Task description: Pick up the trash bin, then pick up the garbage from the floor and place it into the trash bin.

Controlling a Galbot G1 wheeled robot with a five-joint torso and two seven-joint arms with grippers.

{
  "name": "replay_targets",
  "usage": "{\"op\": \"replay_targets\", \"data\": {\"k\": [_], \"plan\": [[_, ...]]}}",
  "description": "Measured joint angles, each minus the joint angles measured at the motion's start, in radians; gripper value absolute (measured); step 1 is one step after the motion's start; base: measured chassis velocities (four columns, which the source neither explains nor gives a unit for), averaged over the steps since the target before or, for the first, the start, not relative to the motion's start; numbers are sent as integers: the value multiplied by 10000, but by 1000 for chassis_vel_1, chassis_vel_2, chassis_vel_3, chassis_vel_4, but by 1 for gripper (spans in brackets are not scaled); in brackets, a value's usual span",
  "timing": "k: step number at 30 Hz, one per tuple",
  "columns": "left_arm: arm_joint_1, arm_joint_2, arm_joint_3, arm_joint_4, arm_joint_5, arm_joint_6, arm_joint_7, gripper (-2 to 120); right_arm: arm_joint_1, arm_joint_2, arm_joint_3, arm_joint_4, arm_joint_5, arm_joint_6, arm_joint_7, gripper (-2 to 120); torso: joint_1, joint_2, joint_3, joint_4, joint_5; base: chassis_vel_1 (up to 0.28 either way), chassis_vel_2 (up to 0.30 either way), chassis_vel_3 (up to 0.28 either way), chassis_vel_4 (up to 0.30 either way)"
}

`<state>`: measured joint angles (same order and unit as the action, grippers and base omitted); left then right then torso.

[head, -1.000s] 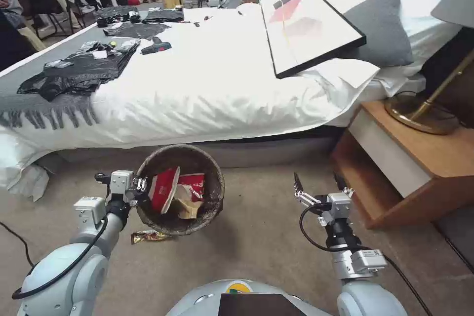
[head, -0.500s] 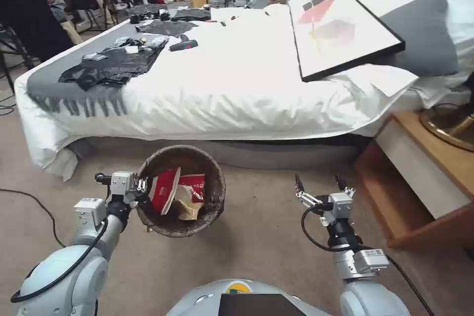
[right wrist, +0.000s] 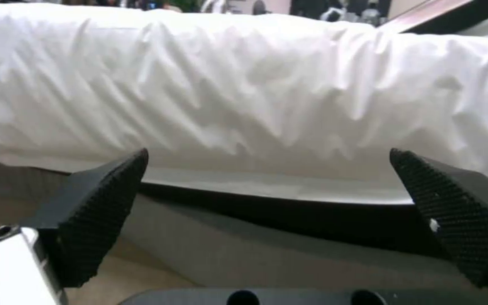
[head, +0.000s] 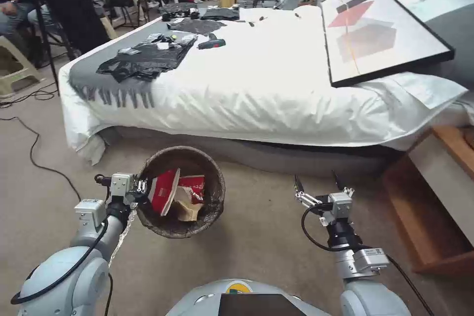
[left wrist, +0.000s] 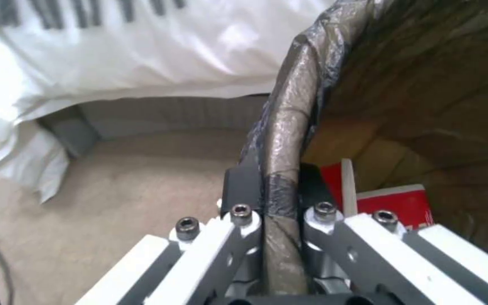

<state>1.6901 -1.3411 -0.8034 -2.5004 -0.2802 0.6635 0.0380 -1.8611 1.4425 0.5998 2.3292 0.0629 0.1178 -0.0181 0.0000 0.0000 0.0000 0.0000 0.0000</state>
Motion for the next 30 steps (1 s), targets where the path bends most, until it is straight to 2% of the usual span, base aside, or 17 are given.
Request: {"op": "replay_targets", "data": {"k": [30], "plan": [[-24,-31,9,0,56,-4,-19,3,79,-7,-53,-113,110,-97,-116,100,0,0,0,1,0,75,71,75,72]]}}
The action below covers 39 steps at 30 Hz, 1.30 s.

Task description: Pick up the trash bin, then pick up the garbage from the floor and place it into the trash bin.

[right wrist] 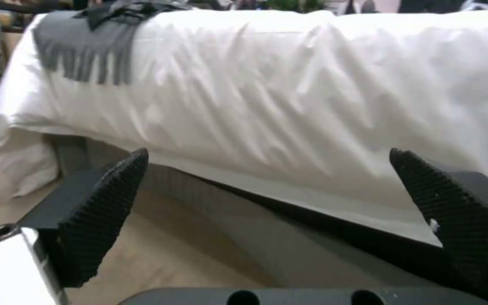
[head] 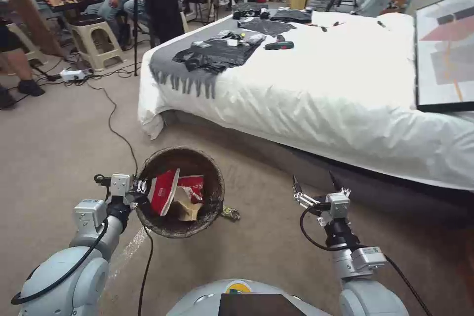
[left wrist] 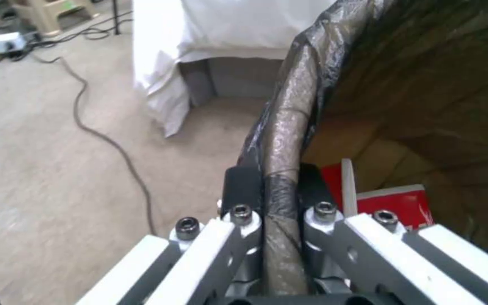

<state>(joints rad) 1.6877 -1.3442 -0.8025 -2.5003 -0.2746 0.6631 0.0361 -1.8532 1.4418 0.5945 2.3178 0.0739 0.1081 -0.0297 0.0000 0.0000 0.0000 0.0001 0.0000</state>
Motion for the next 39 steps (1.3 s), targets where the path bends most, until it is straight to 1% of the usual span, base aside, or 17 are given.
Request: {"op": "replay_targets", "data": {"k": [39], "plan": [[-15,-47,16,21,20,-60,-13,3,113,-60,-3,-110,68,-164,-46,100,0,0,0,0,0,81,83,85,86]]}}
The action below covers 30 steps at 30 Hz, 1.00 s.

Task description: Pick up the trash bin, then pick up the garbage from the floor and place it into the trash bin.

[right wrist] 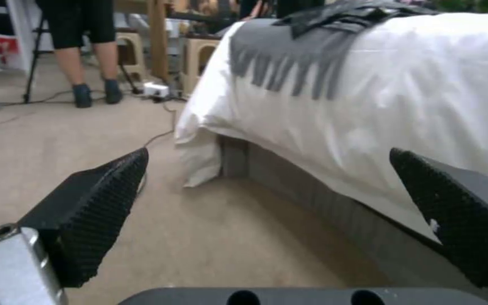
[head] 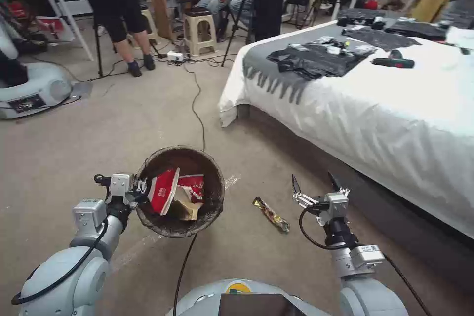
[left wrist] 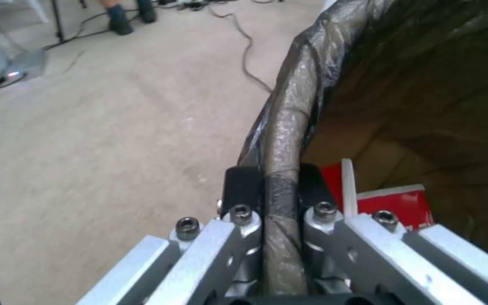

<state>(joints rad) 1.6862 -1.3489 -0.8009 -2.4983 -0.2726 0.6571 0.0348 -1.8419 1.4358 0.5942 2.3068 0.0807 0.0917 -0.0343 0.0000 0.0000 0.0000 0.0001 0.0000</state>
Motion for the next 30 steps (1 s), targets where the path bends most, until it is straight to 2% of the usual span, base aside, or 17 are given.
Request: {"op": "replay_targets", "data": {"k": [6,11,14,16,19,22,24,30], "plan": [[-1,0,6,35,59,-118,-18,3,109,-147,59,-60,262,-358,-70,100,0,0,0,3,0,69,60,58,58],[5,14,13,44,58,-119,-18,3,437,-517,244,-400,411,-713,-147,100,0,0,0,-6,1,0,0,0,0],[16,28,24,27,58,-115,-18,3,859,-1005,264,-733,997,-1479,-127,100,0,-1,0,-1,0,0,0,0,0],[17,28,25,24,57,-114,-18,3,885,-1039,262,-758,1044,-1529,-124,100,0,-1,0,0,0,0,0,0,0],[57,30,59,3,56,-94,-31,3,1356,-1627,170,-1228,1644,-2156,-90,100,0,-1,1,0,2,0,0,0,0],[66,24,86,1,56,-79,-57,3,1526,-1843,109,-1374,1897,-2481,-157,100,0,-1,1,1,1,0,0,0,0],[73,20,132,-2,35,-22,-143,3,1891,-2235,-153,-1676,2354,-3048,-259,100,0,-1,2,-2,1,0,0,0,0],[176,30,128,-6,17,26,-198,3,2769,-2946,-834,-2517,2932,-3949,-475,100,0,-1,1,1,3,0,0,0,0]]}}
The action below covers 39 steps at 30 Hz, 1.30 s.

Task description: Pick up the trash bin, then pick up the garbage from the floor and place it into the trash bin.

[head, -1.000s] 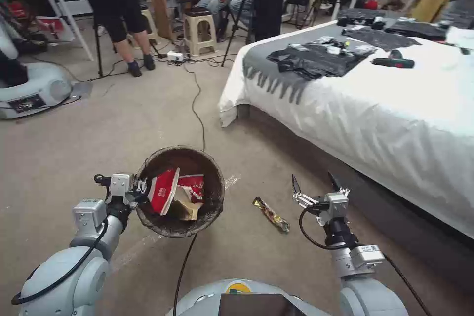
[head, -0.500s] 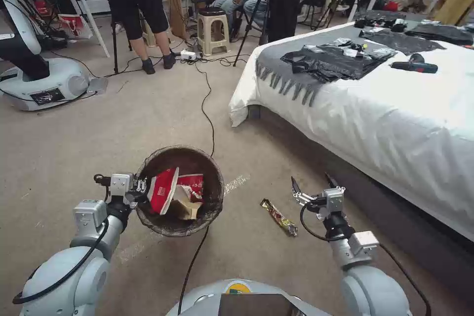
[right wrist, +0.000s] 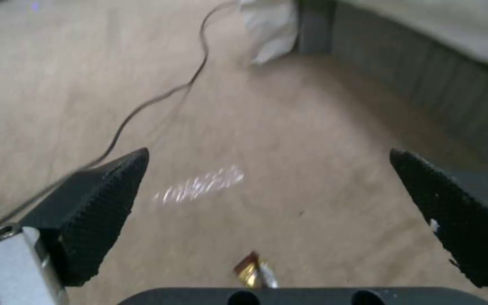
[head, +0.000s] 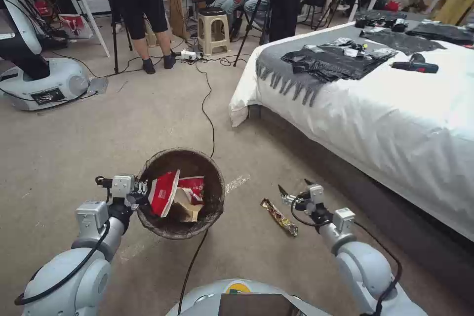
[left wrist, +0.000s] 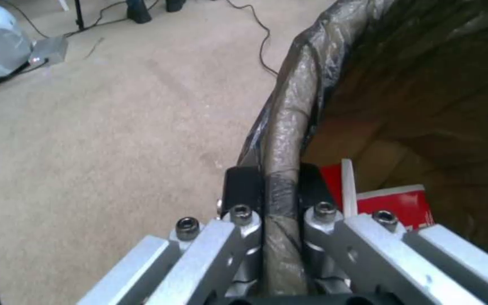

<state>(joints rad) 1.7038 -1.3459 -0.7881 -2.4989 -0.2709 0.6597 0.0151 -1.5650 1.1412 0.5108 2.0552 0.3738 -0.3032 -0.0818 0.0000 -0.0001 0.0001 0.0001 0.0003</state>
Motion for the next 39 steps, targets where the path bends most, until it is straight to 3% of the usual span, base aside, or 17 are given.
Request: {"op": "replay_targets", "data": {"k": [6,10,27,39], "plan": [[85,9,-27,-6,-9,16,-17,3,656,-1126,-471,-723,771,-1166,-655,100,0,0,0,-3,-3,0,0,0,0],[84,-6,-28,-10,-14,13,-65,3,1154,-1365,-888,-1438,1035,-1328,-791,100,0,0,-1,0,-1,0,0,0,0],[32,-24,-55,-12,-25,15,-118,3,3166,-1358,-2553,-4393,1870,-1884,-461,100,0,0,-1,-1,-5,0,0,0,0],[-15,-107,-36,-12,8,16,-114,3,4318,-993,-3226,-6320,1710,-1602,-277,100,0,0,-1,0,-3,0,0,0,0]]}}
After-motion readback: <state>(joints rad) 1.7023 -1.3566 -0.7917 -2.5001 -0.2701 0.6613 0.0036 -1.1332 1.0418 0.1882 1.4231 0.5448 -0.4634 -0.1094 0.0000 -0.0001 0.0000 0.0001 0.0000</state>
